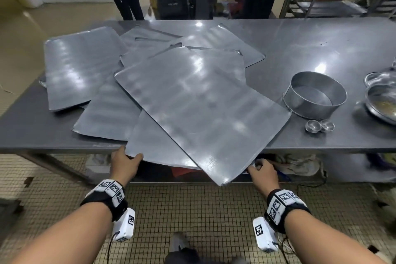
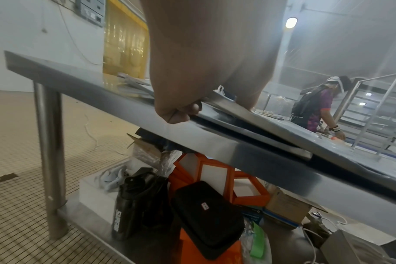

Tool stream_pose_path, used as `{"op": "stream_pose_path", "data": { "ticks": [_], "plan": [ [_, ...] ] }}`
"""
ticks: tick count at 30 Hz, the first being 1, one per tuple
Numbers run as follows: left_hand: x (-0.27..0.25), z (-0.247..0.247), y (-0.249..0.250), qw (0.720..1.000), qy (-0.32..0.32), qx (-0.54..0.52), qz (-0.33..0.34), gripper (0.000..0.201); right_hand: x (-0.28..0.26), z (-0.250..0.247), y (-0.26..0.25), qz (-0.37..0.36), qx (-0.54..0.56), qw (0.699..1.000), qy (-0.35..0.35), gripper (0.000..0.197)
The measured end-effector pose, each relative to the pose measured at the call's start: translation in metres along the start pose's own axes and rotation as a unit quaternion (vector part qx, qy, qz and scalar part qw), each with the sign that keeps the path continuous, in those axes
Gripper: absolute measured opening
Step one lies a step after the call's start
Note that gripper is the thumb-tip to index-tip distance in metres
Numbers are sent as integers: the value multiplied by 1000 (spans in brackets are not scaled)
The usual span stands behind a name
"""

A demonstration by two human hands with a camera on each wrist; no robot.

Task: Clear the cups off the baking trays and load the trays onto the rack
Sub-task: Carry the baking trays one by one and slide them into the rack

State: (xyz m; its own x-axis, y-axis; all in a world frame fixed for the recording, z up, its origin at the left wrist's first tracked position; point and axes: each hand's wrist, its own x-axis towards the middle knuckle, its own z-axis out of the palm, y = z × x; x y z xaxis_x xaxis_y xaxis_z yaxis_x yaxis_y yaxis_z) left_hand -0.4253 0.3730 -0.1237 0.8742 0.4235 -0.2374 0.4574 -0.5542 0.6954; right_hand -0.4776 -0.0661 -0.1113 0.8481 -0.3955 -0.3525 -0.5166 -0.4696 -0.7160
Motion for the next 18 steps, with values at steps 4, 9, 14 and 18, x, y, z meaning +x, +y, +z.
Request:
{"op": "stream_pose_path", "data": {
  "ticks": [4,9,14,18],
  "plan": [
    [-31,1,-11,1000,12,8,-12,47,-10,-8,18,-12,-16,1000,-18,31],
    [-56,8,-18,999,27,16,-17,53,-15,-17,34,-26,-27,998,-53,26],
    [-65,14,-14,998,44,17,-31,38,-10,-22,34,-27,-22,997,-63,15],
    [-64,14,-9,998,48,22,-34,45,0,-27,19,12,38,999,-23,26]
  ]
}}
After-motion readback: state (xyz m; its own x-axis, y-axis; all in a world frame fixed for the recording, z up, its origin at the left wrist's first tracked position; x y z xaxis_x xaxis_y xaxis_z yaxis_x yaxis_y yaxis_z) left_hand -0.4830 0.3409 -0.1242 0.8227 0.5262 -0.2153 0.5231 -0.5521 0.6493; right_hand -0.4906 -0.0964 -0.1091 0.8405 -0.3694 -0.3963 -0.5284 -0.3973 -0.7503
